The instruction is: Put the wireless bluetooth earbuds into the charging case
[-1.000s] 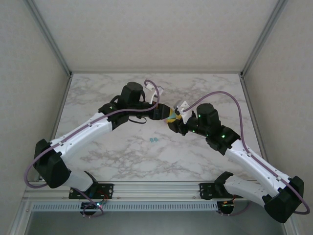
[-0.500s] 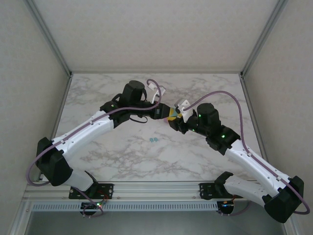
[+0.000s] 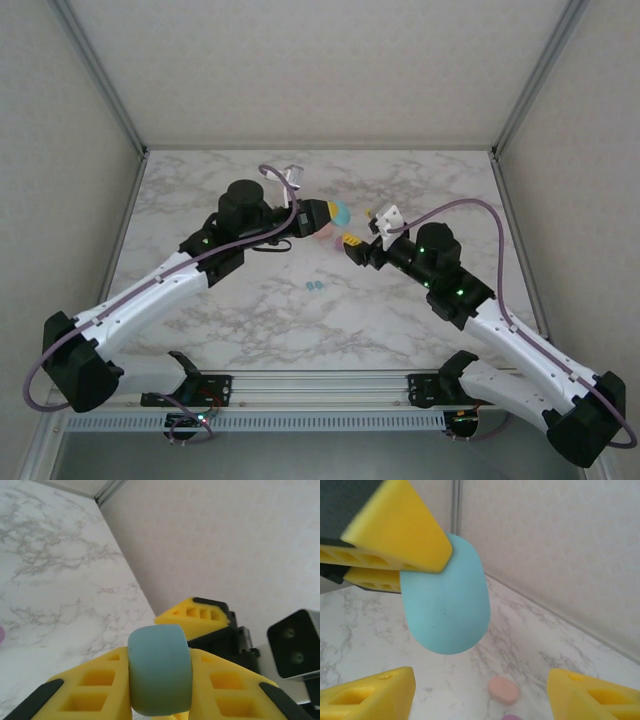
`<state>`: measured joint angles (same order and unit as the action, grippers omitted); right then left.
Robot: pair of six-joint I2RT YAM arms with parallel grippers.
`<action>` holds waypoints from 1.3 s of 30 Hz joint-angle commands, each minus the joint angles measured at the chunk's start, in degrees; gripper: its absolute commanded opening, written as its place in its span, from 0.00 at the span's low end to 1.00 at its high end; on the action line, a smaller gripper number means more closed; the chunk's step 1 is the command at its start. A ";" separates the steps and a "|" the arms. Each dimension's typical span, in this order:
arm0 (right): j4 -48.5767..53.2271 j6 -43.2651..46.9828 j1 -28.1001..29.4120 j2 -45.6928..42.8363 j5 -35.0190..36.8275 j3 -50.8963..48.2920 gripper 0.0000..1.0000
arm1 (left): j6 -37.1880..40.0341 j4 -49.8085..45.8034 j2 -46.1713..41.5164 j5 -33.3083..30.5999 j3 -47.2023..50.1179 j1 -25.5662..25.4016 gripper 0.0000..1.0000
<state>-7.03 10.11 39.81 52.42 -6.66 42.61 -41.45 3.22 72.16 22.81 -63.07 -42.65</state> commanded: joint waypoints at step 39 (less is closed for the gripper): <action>3.67 -0.72 -3.90 6.69 -21.38 9.76 0.32 | 9.62 -1.54 -7.98 -7.53 1.66 0.47 0.78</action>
<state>-9.06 13.56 37.91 57.80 -21.43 48.38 -41.15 4.10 68.25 19.07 -62.00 -42.59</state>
